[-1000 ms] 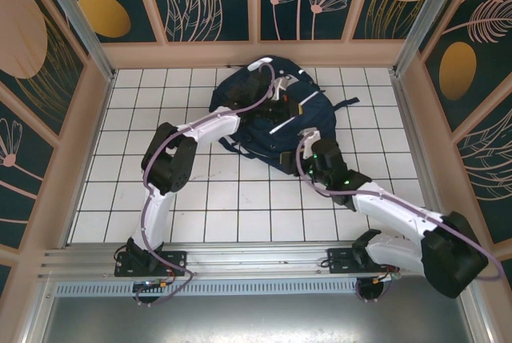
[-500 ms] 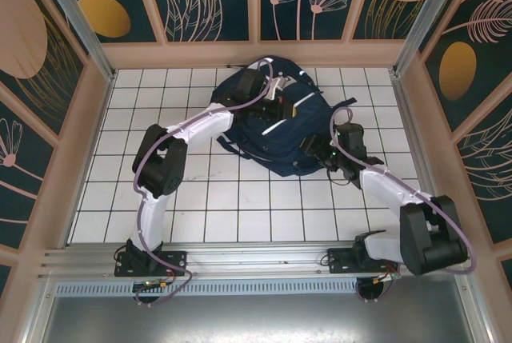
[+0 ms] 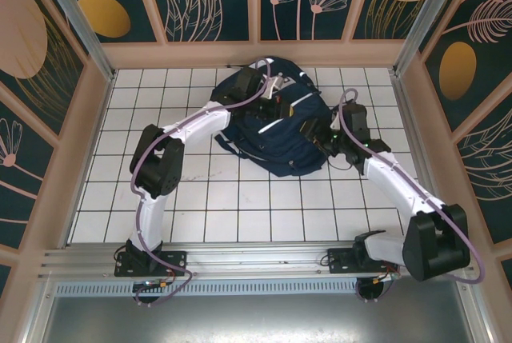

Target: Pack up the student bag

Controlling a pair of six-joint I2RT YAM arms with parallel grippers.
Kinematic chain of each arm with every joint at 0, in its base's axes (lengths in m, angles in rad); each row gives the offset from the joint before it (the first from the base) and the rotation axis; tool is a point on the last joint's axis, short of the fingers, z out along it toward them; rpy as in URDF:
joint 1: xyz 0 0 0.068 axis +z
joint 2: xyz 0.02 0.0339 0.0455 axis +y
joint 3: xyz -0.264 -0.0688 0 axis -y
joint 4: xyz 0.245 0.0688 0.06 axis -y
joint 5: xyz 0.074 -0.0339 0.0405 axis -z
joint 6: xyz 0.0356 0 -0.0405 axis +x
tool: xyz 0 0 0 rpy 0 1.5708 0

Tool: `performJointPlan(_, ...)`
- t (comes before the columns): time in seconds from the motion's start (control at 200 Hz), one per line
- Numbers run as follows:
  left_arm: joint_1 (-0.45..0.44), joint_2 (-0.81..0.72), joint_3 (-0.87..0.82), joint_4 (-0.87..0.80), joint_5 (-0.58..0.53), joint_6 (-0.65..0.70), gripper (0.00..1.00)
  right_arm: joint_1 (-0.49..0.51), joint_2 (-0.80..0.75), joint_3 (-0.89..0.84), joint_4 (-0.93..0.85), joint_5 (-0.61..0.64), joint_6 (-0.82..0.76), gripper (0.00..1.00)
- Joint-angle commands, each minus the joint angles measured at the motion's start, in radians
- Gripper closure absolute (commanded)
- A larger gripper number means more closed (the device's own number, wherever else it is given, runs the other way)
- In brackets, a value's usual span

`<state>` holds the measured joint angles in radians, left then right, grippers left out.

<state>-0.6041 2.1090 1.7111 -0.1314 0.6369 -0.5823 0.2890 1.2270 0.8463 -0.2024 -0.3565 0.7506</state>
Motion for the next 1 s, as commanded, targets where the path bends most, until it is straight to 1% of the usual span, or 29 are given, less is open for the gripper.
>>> performJointPlan(0.0, 0.028, -0.066, 0.036, 0.042, 0.06, -0.036, 1.0, 0.005, -0.033, 0.048, -0.101, 0.042, -0.064, 0.47)
performJointPlan(0.11, 0.037, -0.067, 0.039, 0.054, 0.091, -0.05, 1.0, -0.002, -0.047, 0.041, -0.069, 0.041, -0.049, 0.41)
performJointPlan(0.225, 0.038, -0.067, 0.035, 0.053, 0.103, -0.047, 1.0, -0.008, -0.001, 0.056, 0.032, -0.008, 0.012, 0.41)
performJointPlan(0.34, 0.037, -0.072, 0.023, 0.053, 0.107, -0.042, 1.0, -0.008, 0.102, 0.105, 0.122, -0.061, 0.086, 0.47)
performJointPlan(0.415, 0.038, -0.077, 0.009, 0.061, 0.109, -0.045, 1.0, -0.009, 0.167, 0.137, 0.152, -0.06, 0.112, 0.5)
performJointPlan(0.53, 0.037, -0.083, -0.01, 0.083, 0.122, -0.057, 1.0, -0.008, 0.25, 0.178, 0.157, -0.034, 0.117, 0.51)
performJointPlan(0.671, 0.037, -0.082, -0.019, 0.117, 0.153, -0.08, 1.0, -0.012, 0.299, 0.173, 0.202, -0.027, 0.132, 0.52)
performJointPlan(0.731, 0.037, -0.079, -0.02, 0.118, 0.166, -0.083, 1.0, -0.013, 0.308, 0.163, 0.254, -0.045, 0.152, 0.6)
performJointPlan(0.771, 0.037, -0.075, -0.018, 0.115, 0.17, -0.081, 1.0, -0.013, 0.314, 0.161, 0.284, -0.056, 0.168, 0.69)
performJointPlan(0.806, 0.037, -0.077, -0.019, 0.109, 0.17, -0.077, 1.0, -0.012, 0.321, 0.164, 0.302, -0.063, 0.177, 0.77)
performJointPlan(0.811, 0.037, -0.077, -0.02, 0.108, 0.171, -0.077, 1.0, -0.012, 0.322, 0.164, 0.304, -0.064, 0.179, 0.8)
performJointPlan(0.866, 0.037, -0.082, -0.02, 0.09, 0.159, -0.064, 1.0, -0.013, 0.328, 0.173, 0.316, -0.065, 0.192, 0.93)
performJointPlan(0.916, 0.038, -0.096, -0.022, 0.068, 0.132, -0.046, 1.0, -0.011, 0.326, 0.182, 0.319, -0.058, 0.2, 1.0)
performJointPlan(0.956, 0.041, -0.108, -0.027, 0.05, 0.109, -0.034, 1.0, -0.011, 0.321, 0.187, 0.319, -0.048, 0.206, 1.0)
performJointPlan(0.996, 0.048, -0.128, -0.039, 0.033, 0.072, -0.026, 0.83, -0.011, 0.312, 0.191, 0.319, -0.035, 0.213, 1.0)
